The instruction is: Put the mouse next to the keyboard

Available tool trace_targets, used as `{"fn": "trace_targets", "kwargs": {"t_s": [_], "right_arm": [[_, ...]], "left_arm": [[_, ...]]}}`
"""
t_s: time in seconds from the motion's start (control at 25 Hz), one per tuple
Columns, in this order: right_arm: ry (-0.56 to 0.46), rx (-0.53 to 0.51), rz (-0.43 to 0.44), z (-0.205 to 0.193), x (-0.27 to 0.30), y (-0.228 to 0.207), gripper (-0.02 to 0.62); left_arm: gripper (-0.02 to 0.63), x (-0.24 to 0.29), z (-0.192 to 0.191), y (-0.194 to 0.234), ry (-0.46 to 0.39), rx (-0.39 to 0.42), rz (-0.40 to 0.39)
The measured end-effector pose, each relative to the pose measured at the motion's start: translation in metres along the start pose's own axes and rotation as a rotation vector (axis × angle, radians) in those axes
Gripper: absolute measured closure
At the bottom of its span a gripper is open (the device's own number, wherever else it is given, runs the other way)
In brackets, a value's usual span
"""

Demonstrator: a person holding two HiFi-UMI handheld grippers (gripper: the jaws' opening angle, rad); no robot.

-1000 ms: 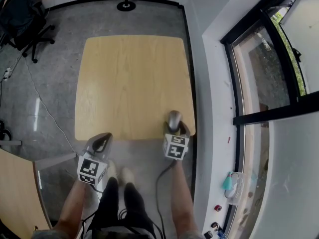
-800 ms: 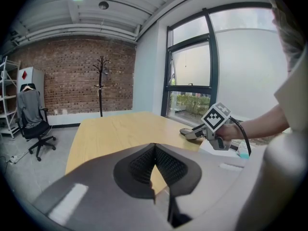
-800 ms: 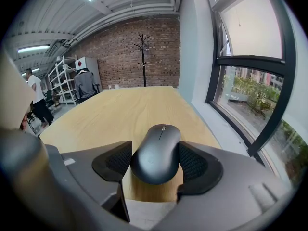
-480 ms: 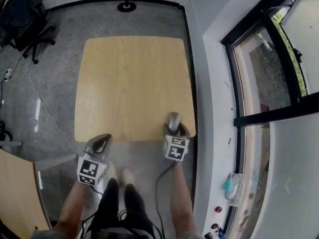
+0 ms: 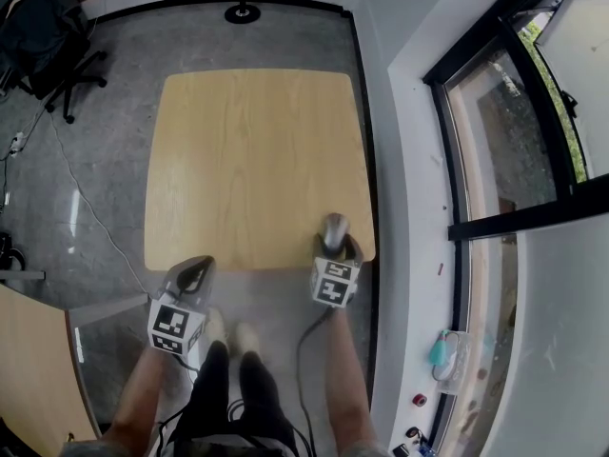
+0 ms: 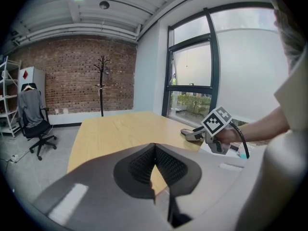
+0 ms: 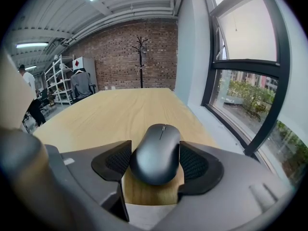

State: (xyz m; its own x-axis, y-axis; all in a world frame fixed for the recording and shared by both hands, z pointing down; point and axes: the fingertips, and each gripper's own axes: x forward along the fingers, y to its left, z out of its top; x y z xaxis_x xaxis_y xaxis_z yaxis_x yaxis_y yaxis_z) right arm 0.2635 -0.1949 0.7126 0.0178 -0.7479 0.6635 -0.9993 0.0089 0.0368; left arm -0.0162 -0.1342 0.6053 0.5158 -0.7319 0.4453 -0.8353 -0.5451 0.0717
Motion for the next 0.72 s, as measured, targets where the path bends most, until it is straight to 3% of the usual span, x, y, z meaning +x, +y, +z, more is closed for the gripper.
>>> {"fn": "trace_targets", "kwargs": {"t_s": [0.24,0.48,0.72], "right_arm": [[-0.005,0.033,0.011,0.001,-0.001,0.000,0.213],[-0.022,0.037,0.010,0.007,-0.013,0.001,0.212],[-0.046,0.036,0.002,0.020,-0.033,0.003,0.293]], "left_arm": [[0.607,-0.005,-0.001,0.002,0.002,-0.025,0.006],[0.607,-0.010,0.004,0.002,-0.008,-0.020,0.007],[0.607,-0.018,0.014,0.001,-0.027,-0.018,0.009]]}}
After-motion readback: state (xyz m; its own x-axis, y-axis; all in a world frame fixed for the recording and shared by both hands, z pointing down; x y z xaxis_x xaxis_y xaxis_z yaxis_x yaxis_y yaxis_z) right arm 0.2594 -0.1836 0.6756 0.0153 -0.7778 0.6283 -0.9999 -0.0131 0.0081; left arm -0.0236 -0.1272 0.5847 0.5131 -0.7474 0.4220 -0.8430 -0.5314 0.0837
